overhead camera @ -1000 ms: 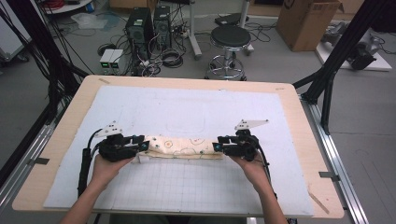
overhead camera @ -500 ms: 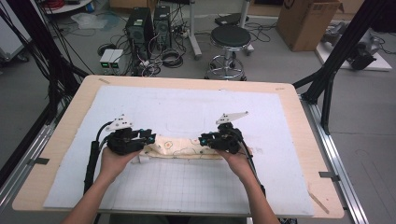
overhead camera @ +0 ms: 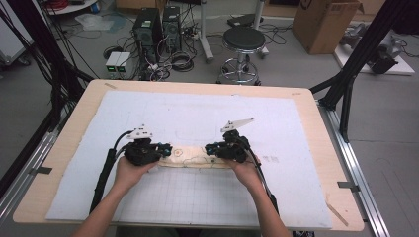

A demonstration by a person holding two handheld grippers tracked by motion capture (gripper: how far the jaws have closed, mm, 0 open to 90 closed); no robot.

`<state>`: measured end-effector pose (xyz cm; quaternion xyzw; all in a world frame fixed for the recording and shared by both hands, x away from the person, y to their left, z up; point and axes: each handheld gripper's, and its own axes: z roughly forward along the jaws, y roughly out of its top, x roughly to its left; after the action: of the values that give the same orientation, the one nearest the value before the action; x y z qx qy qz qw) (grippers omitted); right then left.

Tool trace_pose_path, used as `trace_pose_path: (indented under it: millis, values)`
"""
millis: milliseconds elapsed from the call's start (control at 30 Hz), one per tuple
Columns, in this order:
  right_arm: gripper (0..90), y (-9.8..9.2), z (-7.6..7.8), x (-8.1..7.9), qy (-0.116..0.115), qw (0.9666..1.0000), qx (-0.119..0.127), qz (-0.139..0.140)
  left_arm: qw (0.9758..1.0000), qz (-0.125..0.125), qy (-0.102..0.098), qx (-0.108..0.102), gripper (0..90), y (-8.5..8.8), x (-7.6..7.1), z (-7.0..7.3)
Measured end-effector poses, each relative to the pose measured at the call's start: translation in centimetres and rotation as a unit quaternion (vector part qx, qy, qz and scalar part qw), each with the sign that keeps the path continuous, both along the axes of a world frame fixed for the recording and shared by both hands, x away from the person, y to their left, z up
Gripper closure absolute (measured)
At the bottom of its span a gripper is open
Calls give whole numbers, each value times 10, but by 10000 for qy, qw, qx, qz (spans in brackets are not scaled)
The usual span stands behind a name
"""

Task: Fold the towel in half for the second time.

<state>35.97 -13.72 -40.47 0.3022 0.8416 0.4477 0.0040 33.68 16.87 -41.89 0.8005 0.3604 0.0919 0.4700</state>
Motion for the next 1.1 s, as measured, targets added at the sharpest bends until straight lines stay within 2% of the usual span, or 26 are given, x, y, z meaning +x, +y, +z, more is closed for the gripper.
trace_pose_path:
  millis: [33, 133, 233, 433, 533, 600, 667, 867, 1100]
  values:
    - [831, 2, -2, 0, 36, 10000, -39, 44, 10000, -25, 59, 37, 797, -2, 0, -3]
    - [831, 5, -8, -2, 76, 9998, -137, 121, 9992, -164, 111, 341, 805, -7, -1, -8]
    - [831, 7, -13, -4, 117, 9994, -274, 190, 9984, -205, 211, 478, 811, -4, -2, -12]
    - [835, 9, -23, -6, 123, 9975, -643, 264, 9963, -326, 206, 772, 811, -2, -6, -11]
    - [835, 5, -27, -7, 96, 9971, -714, 234, 9946, -399, 212, 932, 811, 2, -6, -10]
    - [835, 1, -28, -7, 80, 9972, -716, 196, 9947, -357, 207, 938, 810, 4, -6, -9]
    - [834, -4, -28, -7, 47, 9973, -723, 157, 9955, -322, 232, 858, 809, 7, -5, -8]
    - [812, -24, -28, -7, -65, 9968, -798, 21, 9951, -314, 196, 913, 798, 11, -5, -9]
    - [780, -41, -29, -8, -179, 9967, -783, -64, 9971, -136, 215, 716, 775, 30, -8, -14]
